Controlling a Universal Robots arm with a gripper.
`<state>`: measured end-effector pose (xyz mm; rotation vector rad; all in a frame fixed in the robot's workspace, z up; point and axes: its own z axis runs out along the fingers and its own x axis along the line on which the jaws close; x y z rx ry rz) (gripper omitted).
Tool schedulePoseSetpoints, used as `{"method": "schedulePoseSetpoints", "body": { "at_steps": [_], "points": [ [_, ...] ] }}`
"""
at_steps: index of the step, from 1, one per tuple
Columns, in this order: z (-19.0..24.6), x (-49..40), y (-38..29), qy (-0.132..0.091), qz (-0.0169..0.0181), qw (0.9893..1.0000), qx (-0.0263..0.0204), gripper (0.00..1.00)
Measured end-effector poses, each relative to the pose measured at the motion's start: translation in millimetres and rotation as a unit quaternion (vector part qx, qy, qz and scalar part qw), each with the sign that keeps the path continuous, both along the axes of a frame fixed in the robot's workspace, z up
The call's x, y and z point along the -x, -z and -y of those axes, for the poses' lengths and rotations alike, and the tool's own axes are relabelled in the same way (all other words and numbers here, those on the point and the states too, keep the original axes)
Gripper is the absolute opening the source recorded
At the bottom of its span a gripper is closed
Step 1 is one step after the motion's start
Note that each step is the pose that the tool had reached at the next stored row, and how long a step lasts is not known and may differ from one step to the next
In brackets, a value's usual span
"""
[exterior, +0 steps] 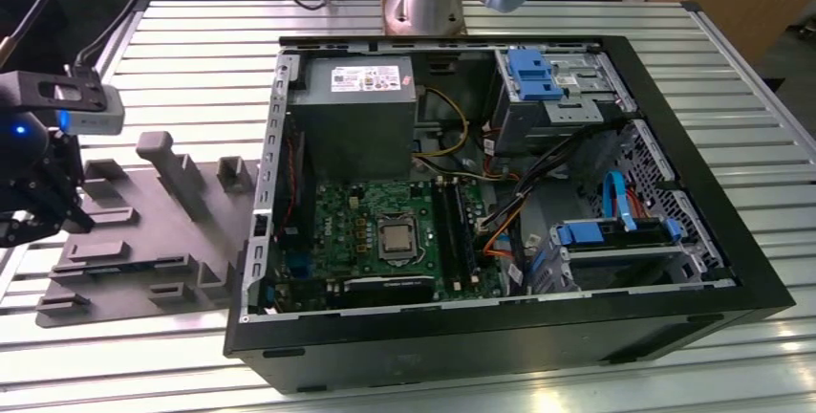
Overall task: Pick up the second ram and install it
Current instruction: 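Pick up the second ram and move it above second insertion slot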
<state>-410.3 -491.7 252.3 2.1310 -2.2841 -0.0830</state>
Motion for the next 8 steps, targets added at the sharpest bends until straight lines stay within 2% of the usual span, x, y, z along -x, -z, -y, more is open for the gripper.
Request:
{"method": "schedulePoseSetpoints", "body": {
  "at_steps": [8],
  "points": [
    [2.0,0.0,3.5,0.0,0.0,1.0,0.0,0.11]
  ]
}}
